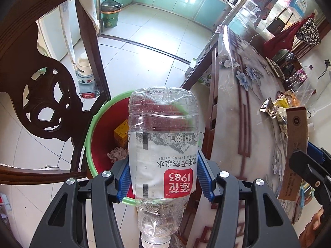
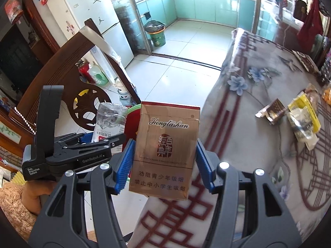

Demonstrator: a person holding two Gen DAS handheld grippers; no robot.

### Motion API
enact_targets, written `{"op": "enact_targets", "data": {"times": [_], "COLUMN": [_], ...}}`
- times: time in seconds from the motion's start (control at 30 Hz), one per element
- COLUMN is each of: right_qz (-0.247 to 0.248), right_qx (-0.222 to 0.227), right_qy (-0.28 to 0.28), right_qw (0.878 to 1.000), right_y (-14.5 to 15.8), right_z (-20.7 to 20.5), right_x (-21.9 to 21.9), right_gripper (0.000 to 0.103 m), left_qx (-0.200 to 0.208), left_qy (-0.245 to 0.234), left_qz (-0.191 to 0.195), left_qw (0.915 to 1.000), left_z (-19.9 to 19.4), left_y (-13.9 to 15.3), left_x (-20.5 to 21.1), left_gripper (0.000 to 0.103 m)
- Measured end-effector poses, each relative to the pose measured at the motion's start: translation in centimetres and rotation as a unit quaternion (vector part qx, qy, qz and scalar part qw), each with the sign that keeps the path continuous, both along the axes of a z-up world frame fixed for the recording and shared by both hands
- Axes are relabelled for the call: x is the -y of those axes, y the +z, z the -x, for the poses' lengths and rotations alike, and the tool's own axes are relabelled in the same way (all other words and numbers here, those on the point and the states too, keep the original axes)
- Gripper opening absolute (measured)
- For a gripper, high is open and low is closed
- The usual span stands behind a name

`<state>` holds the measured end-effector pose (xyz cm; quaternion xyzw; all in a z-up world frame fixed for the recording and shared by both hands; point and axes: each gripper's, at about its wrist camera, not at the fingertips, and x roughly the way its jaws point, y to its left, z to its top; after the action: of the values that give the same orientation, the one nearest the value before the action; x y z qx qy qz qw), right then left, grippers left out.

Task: Collect trash
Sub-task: 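Open both tools to drop the bottle and cigarette box into the bin, then move both open tools back toward the table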

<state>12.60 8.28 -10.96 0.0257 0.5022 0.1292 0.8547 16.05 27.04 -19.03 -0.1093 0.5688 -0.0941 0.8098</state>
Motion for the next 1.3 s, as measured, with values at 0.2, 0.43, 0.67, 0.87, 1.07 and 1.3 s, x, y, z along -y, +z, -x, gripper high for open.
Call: {"op": "enact_targets", "data": {"times": [0.2, 0.43, 0.67, 0.87, 1.07, 1.3], "right_qz": [-0.014, -0.013, -0.010, -0.008, -0.002, 0.018], "right_qx": [-0.010, 0.002, -0.001, -0.002, -0.013, 0.000], "right_qy": [0.030, 0.041, 0.023, -0.018, -0.091, -0.146], "right_qw": [0.999, 0.999, 1.000, 1.000, 0.996, 0.989], "right_y": [-0.6, -0.1, 0.2, 0.2, -0.3, 0.5], "right_z": [-1.8, -2.4, -2.0, -0.9, 0.9, 3.5], "right_x": [-2.3, -3.0, -1.2, 2.4, 7.5, 11.5], "right_gripper": [0.056, 0.071, 0.071, 0.071, 0.071, 0.075], "left_qx": [-0.019, -0.013, 0.001, 0.017, 0.028, 0.037], "left_qy": [0.024, 0.076, 0.064, 0.017, -0.026, -0.079], "left_qz": [-0.010, -0.014, -0.009, 0.004, 0.011, 0.011], "left_qw": [0.9995, 0.9969, 0.9979, 0.9997, 0.9992, 0.9961], "left_z": [-1.1, -1.9, -1.6, -0.9, 0.0, 1.5], "left_y": [-1.1, -0.9, 0.1, 1.4, 2.6, 3.6], "left_x": [-1.5, -4.2, -3.1, -0.6, 2.6, 7.3], "left_gripper": [0.058, 0.075, 0.075, 0.075, 0.075, 0.075]}}
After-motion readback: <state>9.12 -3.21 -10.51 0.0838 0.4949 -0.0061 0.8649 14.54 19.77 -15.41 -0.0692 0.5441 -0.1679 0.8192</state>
